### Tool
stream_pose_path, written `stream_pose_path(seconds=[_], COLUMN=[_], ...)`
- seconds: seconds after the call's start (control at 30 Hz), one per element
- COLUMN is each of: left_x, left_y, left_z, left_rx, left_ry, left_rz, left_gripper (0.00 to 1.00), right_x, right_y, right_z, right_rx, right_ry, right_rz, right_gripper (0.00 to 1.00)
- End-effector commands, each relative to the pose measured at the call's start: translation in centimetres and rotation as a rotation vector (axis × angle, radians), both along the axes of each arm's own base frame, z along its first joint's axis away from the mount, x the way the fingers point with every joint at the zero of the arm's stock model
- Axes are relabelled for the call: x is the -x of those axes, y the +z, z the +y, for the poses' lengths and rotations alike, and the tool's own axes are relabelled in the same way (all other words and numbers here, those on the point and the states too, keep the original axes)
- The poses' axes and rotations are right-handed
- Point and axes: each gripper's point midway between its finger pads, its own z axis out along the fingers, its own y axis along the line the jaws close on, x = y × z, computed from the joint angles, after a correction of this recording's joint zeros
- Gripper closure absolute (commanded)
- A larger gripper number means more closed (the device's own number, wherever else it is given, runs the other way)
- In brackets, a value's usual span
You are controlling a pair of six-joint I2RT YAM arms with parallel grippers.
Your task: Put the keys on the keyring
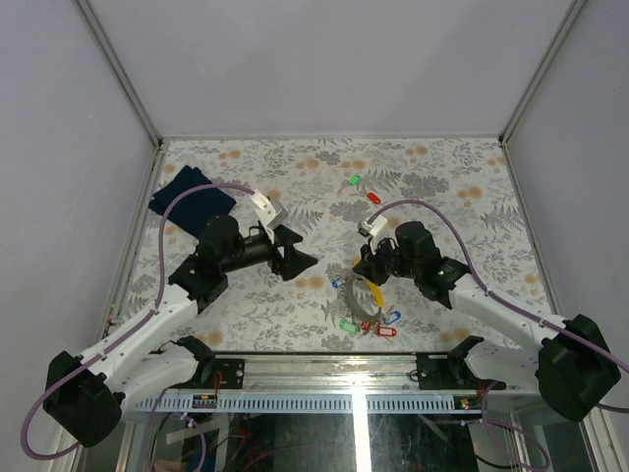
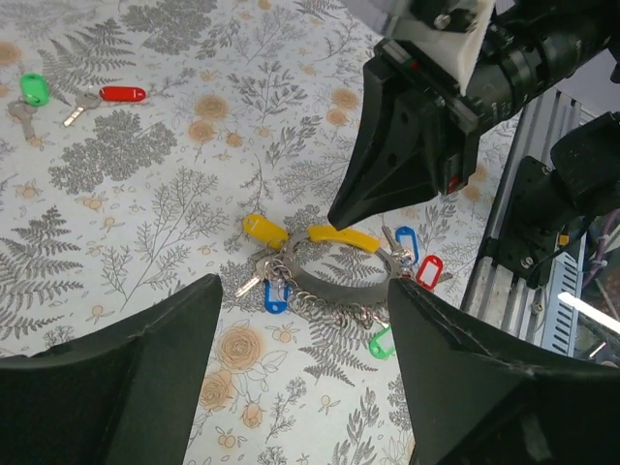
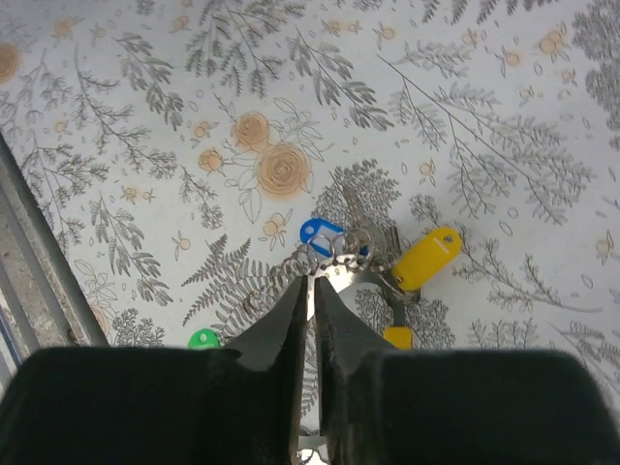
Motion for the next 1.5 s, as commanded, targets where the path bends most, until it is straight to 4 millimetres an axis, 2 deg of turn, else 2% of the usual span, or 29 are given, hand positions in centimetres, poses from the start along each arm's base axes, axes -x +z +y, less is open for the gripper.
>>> stream_pose_path(seconds=[0.0,0.1,0.23,0.43,0.7,1.07,1.47], left_x=[-1.0,-2.4,-2.8,-3.5,-4.4,-4.8,-4.7], left_y=[3.3,3.1,2.9,2.6,2.2,2.1,2.1], left_z=[-0.1,0.6,0.8,1.8,2.5,2.5,2.6], left_rx=[0.071,0.08,0.088,0.087,0.075,0.066,0.063], left_ry=[0.031,0.14,0.185,0.265,0.345,0.368,0.367], left_rz=[-0.132,-0.057,-0.006,0.015,0.061,0.089,0.088], left_gripper=[0.28,0.24,0.22,0.22,0.2,0.18,0.18], right_x=[-1.8,-1.8,-2.5,-3.7,-3.8,-3.5,-3.8], right_y=[0.0,-0.9,-1.4,-2.1,-4.2,-6.2,-7.2], right_z=[-1.2,-1.1,-1.0,-0.7,-0.9,0.3,1.0], right_rx=[0.053,0.059,0.035,-0.022,-0.035,-0.036,-0.034], right_ry=[-0.127,-0.161,-0.277,-0.493,-0.685,-0.736,-0.732], right_rz=[-0.002,0.068,0.173,0.341,0.464,0.54,0.564], right_gripper=[0.83,0.68,0.64,0.67,0.69,0.7,0.7])
